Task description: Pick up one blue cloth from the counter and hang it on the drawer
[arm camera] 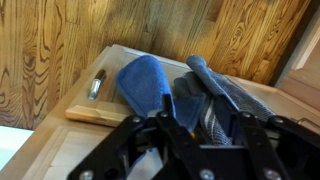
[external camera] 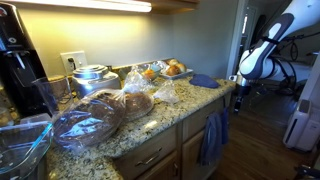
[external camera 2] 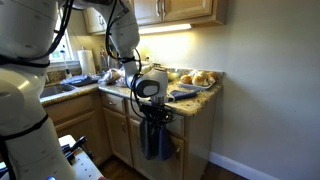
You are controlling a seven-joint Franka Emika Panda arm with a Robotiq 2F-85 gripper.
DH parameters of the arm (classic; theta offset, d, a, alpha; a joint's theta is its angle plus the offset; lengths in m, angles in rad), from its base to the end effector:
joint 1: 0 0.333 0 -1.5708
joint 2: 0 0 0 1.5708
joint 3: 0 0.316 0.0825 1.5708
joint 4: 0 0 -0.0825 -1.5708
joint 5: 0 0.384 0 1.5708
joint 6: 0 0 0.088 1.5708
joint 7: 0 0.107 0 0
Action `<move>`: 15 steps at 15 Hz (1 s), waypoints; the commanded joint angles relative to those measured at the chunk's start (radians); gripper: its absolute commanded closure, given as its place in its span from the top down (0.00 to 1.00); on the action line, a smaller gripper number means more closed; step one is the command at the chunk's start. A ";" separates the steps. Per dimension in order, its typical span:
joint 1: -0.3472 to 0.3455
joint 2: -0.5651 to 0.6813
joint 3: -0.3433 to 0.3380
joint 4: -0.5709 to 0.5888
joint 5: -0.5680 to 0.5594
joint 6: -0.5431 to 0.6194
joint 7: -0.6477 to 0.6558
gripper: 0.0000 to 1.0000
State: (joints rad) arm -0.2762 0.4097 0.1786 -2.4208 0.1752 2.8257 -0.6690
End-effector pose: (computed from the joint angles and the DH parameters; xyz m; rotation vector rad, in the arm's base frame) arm 0.4829 -0.0498 0.1447 -2.9661 -0.5861 -0.0652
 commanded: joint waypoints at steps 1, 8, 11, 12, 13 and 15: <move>0.006 -0.061 -0.016 -0.041 -0.046 -0.004 0.012 0.79; 0.041 -0.210 -0.066 -0.093 -0.105 -0.155 0.059 1.00; 0.067 -0.300 -0.091 -0.118 -0.099 -0.227 0.086 1.00; 0.079 -0.324 -0.102 -0.122 -0.101 -0.247 0.100 1.00; 0.089 -0.356 -0.108 -0.131 -0.098 -0.262 0.108 1.00; 0.113 -0.415 -0.120 -0.157 -0.100 -0.259 0.116 1.00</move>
State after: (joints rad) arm -0.2123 0.1266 0.0953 -2.4996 0.0922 2.5886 -0.5991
